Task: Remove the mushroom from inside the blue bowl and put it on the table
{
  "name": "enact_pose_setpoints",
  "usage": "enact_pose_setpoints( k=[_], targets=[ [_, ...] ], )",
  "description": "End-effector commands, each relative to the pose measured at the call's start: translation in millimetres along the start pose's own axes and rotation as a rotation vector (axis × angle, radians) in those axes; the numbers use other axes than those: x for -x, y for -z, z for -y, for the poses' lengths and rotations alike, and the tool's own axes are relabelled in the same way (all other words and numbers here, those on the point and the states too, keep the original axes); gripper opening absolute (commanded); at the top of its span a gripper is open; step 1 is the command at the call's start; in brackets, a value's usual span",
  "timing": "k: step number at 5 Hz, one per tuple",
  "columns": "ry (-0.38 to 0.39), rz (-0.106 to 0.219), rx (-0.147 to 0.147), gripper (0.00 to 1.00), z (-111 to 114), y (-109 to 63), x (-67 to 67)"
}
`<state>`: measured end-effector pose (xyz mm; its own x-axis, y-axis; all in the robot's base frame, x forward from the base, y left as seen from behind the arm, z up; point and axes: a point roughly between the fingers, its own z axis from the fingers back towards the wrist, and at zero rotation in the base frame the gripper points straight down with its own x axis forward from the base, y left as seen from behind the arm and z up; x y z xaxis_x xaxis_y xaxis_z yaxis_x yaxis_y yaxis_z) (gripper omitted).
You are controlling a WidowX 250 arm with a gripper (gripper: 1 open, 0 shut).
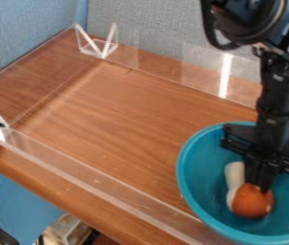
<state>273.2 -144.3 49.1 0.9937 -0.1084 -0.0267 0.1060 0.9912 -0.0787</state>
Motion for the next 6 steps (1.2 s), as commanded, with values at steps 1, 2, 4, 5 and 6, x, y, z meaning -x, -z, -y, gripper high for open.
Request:
enact_pose_setpoints(
  k=[1, 2, 4, 5, 6],
  targets=[
    [-0.073, 0.057, 0.012, 0.0, -27.2, -30.0, -6.1],
    [-0.172, 0.074, 0.025, 0.0, -58.4, -48.4, -5.9],
    [-0.33, 0.1, 0.025, 0.0, -108.5, -64.6, 3.4],
    [-0.529, 0.132, 0.025, 0.0, -126.8, -59.2, 10.8],
    [-0.74, 0.149, 0.033, 0.0, -132.5, -68.6, 16.7]
  ],
)
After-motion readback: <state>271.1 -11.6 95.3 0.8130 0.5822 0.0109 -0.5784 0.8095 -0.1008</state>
